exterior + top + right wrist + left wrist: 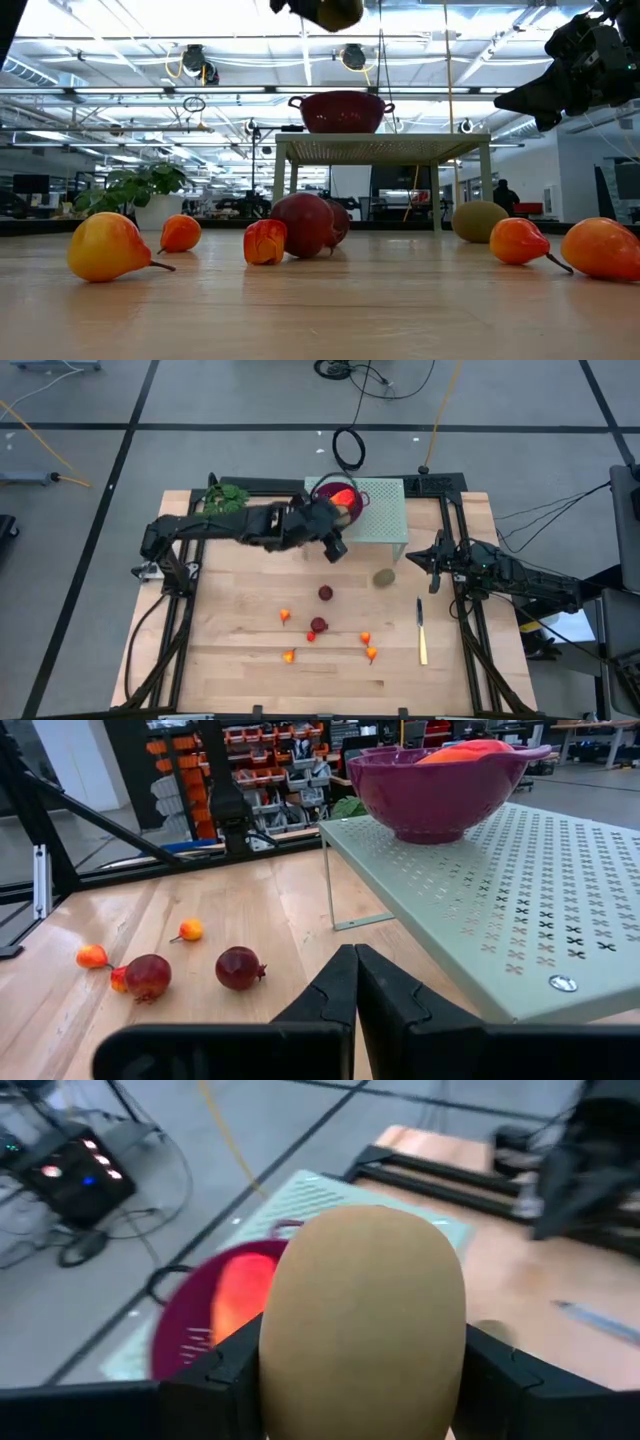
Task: Pick & Place Fruit
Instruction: Put the bottom kiwi into the strainer bowl
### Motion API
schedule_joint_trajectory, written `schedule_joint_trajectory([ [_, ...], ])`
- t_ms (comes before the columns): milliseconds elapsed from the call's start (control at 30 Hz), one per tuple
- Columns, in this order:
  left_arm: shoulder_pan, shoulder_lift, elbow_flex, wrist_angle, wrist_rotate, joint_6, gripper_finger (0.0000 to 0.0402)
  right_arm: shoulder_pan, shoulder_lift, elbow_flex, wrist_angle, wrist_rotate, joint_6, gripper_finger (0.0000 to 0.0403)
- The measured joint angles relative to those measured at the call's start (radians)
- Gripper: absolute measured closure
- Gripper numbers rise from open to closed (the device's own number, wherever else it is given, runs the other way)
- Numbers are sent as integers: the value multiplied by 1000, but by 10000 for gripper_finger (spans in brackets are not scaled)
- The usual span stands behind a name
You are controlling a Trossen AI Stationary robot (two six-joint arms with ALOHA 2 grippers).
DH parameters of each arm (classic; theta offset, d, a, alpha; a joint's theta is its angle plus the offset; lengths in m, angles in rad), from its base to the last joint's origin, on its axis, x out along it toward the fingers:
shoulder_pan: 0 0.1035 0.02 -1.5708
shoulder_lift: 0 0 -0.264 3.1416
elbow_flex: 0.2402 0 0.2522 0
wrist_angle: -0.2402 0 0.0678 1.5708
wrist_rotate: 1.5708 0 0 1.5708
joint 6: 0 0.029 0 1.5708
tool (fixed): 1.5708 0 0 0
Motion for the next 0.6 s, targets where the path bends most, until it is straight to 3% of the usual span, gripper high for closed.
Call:
schedule_joint_trajectory([
  [200, 93, 0, 0, 0, 31, 96, 192, 0, 0, 0, 0, 0, 0, 403],
  [600, 262, 1, 0, 4, 268, 100, 192, 0, 0, 0, 0, 0, 0, 403],
])
